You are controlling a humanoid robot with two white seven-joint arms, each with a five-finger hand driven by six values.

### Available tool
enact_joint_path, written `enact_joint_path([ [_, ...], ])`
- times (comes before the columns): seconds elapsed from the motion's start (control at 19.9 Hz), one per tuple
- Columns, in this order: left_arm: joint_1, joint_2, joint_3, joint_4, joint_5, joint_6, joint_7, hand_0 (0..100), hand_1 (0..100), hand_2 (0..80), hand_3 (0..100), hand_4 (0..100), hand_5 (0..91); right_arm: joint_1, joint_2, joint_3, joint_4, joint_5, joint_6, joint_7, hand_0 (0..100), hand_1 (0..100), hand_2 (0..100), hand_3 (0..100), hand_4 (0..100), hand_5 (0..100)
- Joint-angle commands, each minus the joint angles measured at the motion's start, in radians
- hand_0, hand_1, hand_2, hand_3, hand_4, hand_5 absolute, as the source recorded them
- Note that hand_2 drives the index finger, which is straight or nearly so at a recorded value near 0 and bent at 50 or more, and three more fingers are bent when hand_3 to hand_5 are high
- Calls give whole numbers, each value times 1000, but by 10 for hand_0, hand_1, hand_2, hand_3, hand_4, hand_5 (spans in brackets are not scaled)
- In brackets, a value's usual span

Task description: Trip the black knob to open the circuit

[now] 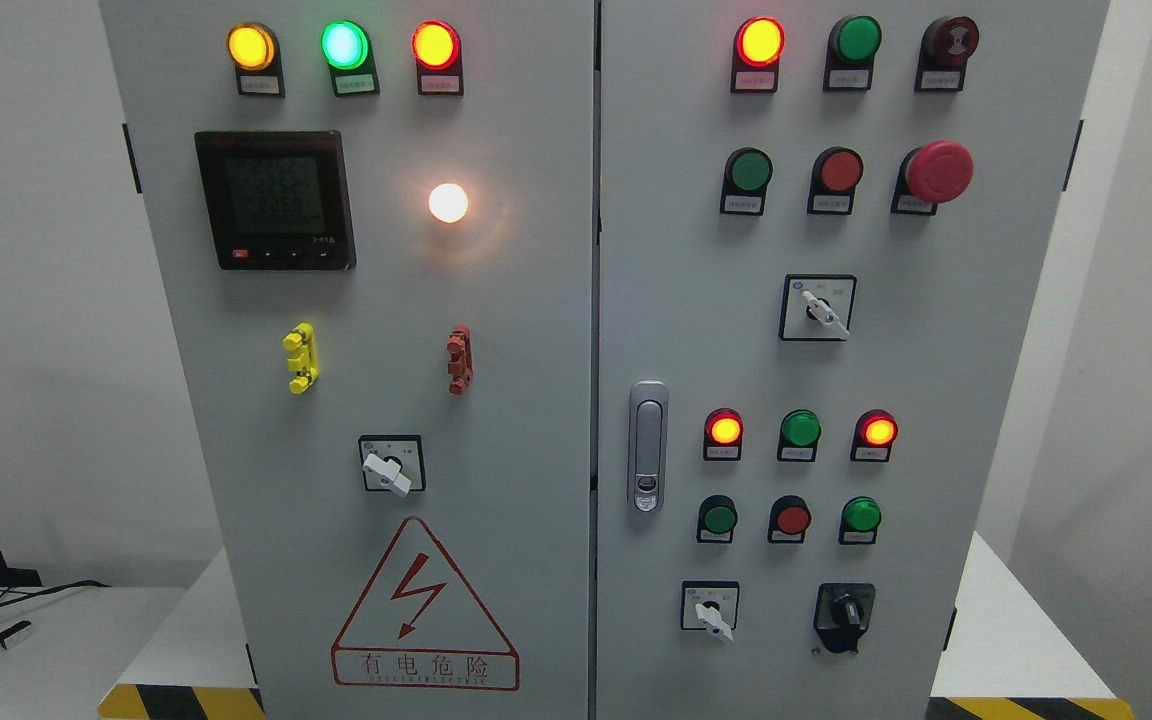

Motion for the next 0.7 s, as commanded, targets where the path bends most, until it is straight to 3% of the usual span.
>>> enact_joint_path([
  [0.0, 0, 0, 0, 0, -31, 1, 1, 120, 389, 0, 0, 0, 0, -228, -66, -135, -237, -6, 108, -12, 212, 554, 369, 1000, 1000, 954],
  [0.15, 0, -1, 0, 0, -31, 1, 1, 120, 389, 0, 0, 0, 0, -349, -106, -133, -220, -5, 192, -40, 237, 556, 376, 1000, 1000, 958],
  [0.3, 0, 0, 0, 0, -31, 1, 1, 120, 389, 0, 0, 0, 0, -404, -173, -130, -197, -8, 206, -58, 260, 550, 377, 1000, 1000, 959],
  [0.65, 0, 0, 0, 0, -31, 1, 1, 120, 389, 0, 0, 0, 0, -518, -177, -78, -196, -6, 266, -81, 289, 540, 377, 1000, 1000, 960],
])
